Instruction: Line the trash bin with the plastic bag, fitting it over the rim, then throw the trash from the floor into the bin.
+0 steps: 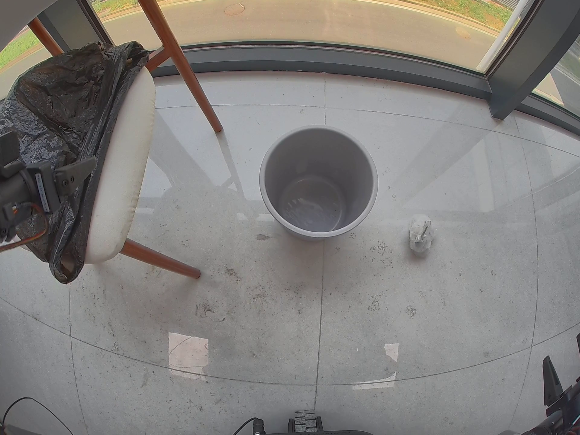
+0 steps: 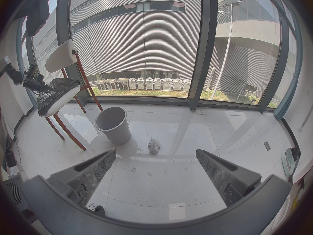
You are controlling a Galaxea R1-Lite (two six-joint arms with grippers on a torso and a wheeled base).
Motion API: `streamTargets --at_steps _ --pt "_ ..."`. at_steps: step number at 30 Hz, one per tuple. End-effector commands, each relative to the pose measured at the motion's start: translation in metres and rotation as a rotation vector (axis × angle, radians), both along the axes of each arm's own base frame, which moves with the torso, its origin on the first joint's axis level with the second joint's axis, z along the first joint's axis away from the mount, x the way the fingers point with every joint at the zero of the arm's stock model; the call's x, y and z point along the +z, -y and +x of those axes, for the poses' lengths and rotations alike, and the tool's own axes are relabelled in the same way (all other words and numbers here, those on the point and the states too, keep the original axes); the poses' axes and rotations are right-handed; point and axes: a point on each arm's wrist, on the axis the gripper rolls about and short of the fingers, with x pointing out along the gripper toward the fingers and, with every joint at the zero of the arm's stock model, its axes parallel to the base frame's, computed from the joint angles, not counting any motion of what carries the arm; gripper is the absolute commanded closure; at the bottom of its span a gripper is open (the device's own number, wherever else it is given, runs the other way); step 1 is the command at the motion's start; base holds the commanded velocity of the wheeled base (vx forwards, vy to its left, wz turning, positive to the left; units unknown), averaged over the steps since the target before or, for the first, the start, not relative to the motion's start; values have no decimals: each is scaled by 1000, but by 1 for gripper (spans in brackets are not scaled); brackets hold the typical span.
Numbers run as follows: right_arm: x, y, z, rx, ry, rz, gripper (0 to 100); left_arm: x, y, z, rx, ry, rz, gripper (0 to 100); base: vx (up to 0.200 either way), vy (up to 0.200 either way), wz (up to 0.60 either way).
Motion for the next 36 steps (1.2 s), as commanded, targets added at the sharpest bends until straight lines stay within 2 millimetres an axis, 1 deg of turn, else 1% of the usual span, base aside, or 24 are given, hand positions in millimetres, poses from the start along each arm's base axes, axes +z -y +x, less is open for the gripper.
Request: streamTargets --at_steps 1,6,9,11,15,16,23,28,31,33,35,36 --pt "-5 0 1 1 -9 -1 0 -7 -12 40 63 -17 5 0 0 0 0" --pt "-5 0 1 1 -9 -1 0 -18 -13 60 58 -29 8 0 0 0 0" --pt "-5 0 1 1 -9 -1 0 -18 -11 62 46 -21 15 0 0 0 0" --pt "-5 0 1 1 -9 -1 0 -23 -11 74 4 -18 37 0 0 0 0" --pt "-5 0 1 1 -9 -1 0 -26 -10 77 -21 -21 50 0 0 0 0" --pt "-5 0 1 1 -9 -1 0 -26 -10 77 -21 -21 50 100 0 0 0" --pt "-5 0 1 2 -9 1 0 -27 -11 77 -14 -22 57 100 0 0 0" --pt "-5 0 1 3 -9 -1 0 -22 -11 74 -19 -6 67 100 0 0 0" --pt "-5 0 1 3 -9 -1 0 -10 -11 55 -78 37 38 100 0 0 0" --pt "-5 0 1 7 -9 -1 0 -7 -15 42 -132 33 -27 100 0 0 0" --pt "-5 0 1 9 -9 -1 0 -7 -15 39 -161 26 -55 100 0 0 0" --pt "-5 0 1 9 -9 -1 0 -5 -15 29 -245 21 -137 100 0 0 0"
